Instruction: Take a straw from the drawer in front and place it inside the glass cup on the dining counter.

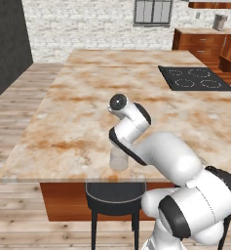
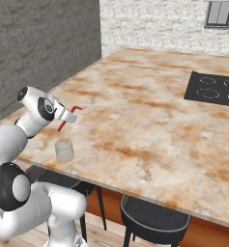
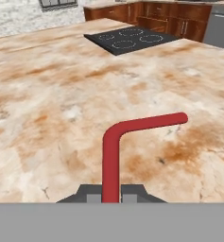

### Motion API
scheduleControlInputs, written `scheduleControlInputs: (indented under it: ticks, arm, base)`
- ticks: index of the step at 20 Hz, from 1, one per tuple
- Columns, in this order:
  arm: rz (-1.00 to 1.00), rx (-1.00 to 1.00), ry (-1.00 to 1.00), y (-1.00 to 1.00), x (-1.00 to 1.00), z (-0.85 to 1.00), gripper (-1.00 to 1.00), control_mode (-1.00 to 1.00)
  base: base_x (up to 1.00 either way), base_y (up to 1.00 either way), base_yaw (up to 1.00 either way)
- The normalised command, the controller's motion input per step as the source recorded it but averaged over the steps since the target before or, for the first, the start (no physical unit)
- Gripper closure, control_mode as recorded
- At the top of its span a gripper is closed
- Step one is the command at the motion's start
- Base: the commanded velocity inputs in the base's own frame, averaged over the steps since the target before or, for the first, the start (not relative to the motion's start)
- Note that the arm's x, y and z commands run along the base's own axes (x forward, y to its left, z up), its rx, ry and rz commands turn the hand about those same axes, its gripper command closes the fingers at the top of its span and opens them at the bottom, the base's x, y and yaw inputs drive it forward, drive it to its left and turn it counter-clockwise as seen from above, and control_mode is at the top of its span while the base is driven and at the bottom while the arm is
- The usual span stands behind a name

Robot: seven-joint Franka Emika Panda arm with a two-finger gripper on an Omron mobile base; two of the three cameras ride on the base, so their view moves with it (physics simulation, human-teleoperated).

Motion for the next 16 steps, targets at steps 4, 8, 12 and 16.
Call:
scheduleControlInputs:
  ticks: [4,8,12,16]
  arm:
    - [0.0,-0.12,-0.01,0.1,0.0,-0.18,1.0,-1.0]
    - [0.0,-0.1,0.0,0.07,0.0,-0.11,1.0,-1.0]
    - [0.0,-0.1,0.0,0.1,0.0,-0.11,1.0,-1.0]
    - [0.0,-0.12,0.0,0.13,0.0,-0.11,1.0,-1.0]
  base:
    - [0.0,0.0,0.0]
    - [0.0,0.0,0.0]
    - [0.0,0.0,0.0]
    - [0.0,0.0,0.0]
